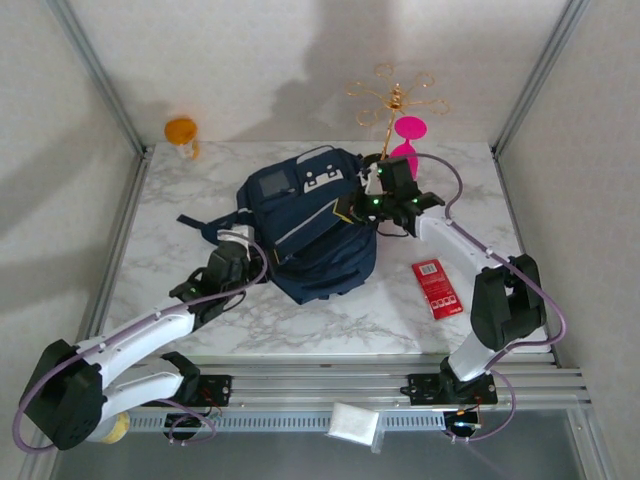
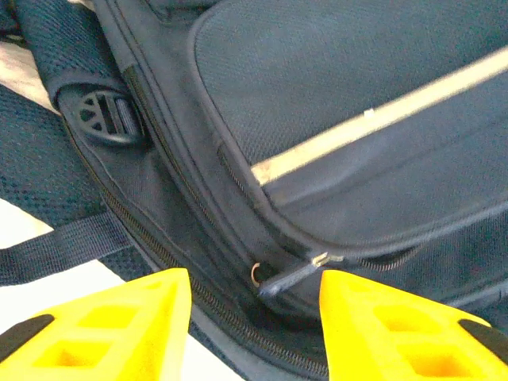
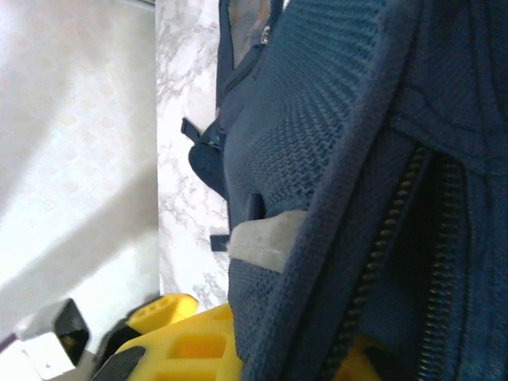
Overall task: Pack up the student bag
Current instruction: Unzip the student bag at the center of the table.
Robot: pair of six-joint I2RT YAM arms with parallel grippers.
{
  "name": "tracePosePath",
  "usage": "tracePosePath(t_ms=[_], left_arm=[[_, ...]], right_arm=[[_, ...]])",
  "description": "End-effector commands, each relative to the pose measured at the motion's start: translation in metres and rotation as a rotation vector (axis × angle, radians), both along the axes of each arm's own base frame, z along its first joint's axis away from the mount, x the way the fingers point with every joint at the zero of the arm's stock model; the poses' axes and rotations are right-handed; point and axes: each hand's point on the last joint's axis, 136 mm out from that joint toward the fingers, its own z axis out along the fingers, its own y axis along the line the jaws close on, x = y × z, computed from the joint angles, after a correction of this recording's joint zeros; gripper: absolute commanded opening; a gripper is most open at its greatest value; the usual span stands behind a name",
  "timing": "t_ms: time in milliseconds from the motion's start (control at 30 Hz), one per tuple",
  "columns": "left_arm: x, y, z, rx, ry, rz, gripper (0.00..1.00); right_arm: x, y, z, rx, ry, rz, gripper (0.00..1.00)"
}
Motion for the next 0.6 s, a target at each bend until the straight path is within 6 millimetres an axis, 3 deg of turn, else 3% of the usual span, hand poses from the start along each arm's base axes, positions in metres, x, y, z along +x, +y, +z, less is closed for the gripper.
tracePosePath(t_ms=[0,233,433,567], left_arm=[[-0.005,-0.029,0.013,-0.039,-0.106,-0.134,0.53],[0.0,-0.061,0.004,0.049,-0.147,-0.284,0.53],[0.02,-0.063,-0.013,0.128,-0.132,-0.255,0.51],[0.032,-0.058,-0.013,0.171,-0.157,-0.207,0.49]], right_arm=[[0.01,0.001,0.053,0.085,-0.156,0.07,0.0],[0.011,-0.005,0.047,0.085,-0.149,0.075,0.0],[0.013,-0.006,0.044,0.09,-0.143,0.076,0.0],[0.014,-0.006,0.042,0.092,-0.14,0.076,0.0]])
